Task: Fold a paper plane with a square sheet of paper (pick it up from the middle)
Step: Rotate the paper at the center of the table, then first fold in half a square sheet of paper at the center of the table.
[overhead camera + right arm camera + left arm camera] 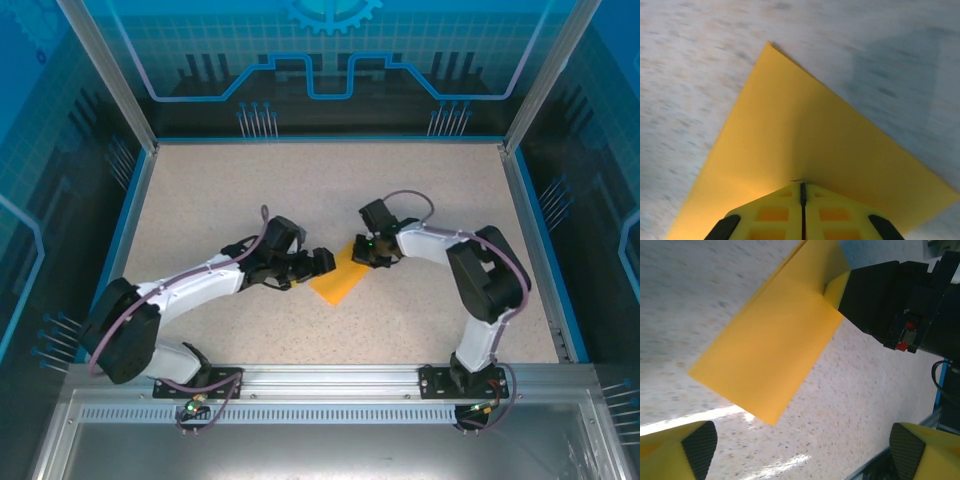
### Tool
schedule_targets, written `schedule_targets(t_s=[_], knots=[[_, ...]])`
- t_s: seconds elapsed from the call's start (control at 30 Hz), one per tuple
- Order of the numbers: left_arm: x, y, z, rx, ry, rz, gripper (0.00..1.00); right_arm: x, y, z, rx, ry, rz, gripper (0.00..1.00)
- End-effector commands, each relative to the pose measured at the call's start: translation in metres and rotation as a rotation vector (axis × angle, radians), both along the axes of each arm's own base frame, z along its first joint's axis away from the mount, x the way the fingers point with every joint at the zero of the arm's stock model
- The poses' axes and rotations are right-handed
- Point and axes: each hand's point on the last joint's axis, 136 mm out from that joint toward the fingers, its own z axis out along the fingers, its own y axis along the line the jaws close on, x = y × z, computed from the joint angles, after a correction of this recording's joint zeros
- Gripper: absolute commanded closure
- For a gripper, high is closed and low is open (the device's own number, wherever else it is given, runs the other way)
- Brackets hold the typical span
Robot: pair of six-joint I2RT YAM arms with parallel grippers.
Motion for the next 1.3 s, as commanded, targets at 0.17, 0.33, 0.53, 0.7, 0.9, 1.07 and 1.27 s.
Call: schedule_targets(t_s=[0.17,0.33,0.53,0.7,0.9,1.07,1.27], knots=[[-0.011,-0.071,-0.003,-0.126,0.028,-0.124,0.4,-0.019,-0.014,0.05,0.205,-0.107,-0.053,0.9],[-0.008,-0.088,-0.017,-0.117,0.064,-0.13,0.56,-0.037,-0.009,0.06,0.304,-0.134,0.023,0.89],[-0.007,-0.102,-0.035,-0.103,0.108,-0.12,0.73,-0.054,-0.009,0.062,0.36,-0.135,0.063,0.85],[-0.002,-0.1,-0.043,-0.082,0.113,-0.086,0.81,-0.058,-0.001,0.05,0.408,-0.097,0.078,0.86],[0.002,-0.086,-0.054,-0.001,0.1,-0.04,0.89,-0.054,0.005,0.037,0.411,-0.063,0.104,0.88],[0.005,-0.078,-0.064,0.05,0.093,-0.013,0.93,-0.046,0.013,0.029,0.413,-0.037,0.135,0.89],[0.009,-0.078,-0.066,0.061,0.083,-0.008,0.96,-0.04,0.023,0.024,0.438,-0.028,0.17,0.9]])
